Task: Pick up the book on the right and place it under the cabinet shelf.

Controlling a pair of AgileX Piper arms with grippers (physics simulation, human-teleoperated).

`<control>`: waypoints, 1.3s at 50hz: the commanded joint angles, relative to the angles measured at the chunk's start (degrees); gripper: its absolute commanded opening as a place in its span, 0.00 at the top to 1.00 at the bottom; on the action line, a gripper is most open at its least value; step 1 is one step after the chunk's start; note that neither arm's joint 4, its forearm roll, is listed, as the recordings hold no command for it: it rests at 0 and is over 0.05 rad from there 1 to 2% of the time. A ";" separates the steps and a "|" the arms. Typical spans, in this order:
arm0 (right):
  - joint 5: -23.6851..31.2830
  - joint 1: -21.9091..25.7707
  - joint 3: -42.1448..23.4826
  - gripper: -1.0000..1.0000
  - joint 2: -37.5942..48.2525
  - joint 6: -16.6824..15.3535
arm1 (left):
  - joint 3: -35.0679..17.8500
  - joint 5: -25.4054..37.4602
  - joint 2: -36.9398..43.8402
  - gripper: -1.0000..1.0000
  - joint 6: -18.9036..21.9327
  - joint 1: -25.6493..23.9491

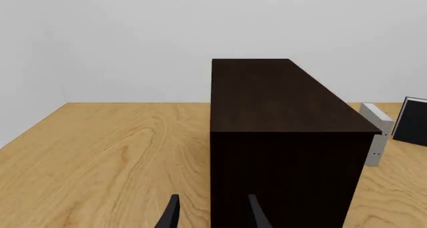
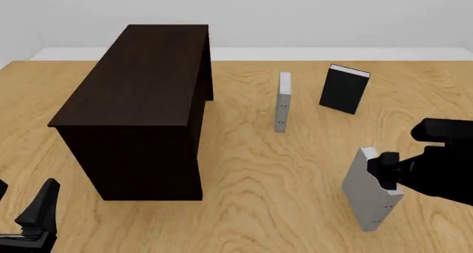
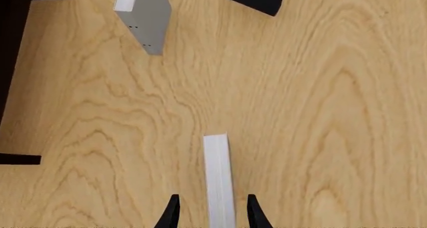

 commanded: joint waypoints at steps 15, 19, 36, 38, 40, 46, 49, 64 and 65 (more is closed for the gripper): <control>-1.94 0.61 2.45 0.00 1.52 0.75 | 0.00 0.00 0.00 0.00 0.02 -0.01; -1.99 0.48 2.50 0.00 1.58 0.78 | 0.00 0.00 -0.01 0.00 0.00 0.00; -2.76 0.62 3.52 0.00 1.84 1.56 | 0.00 0.00 0.00 0.00 0.00 0.00; -2.91 0.73 3.64 0.00 1.89 1.66 | 0.00 0.00 -0.01 0.00 0.01 0.00; -3.21 0.97 3.93 0.00 2.10 1.82 | 0.00 0.00 0.01 0.00 0.00 0.00; -4.06 0.88 4.60 0.00 2.61 1.90 | 0.00 0.00 0.01 0.00 0.00 0.00; -4.18 0.87 4.72 0.00 2.68 1.89 | 0.00 0.00 0.00 0.00 0.00 0.00; -5.42 0.85 5.95 0.00 3.42 2.35 | 0.00 0.00 0.01 0.00 -0.02 0.00; -5.57 0.86 6.07 0.00 3.49 2.38 | 0.00 0.00 0.00 0.00 0.01 0.01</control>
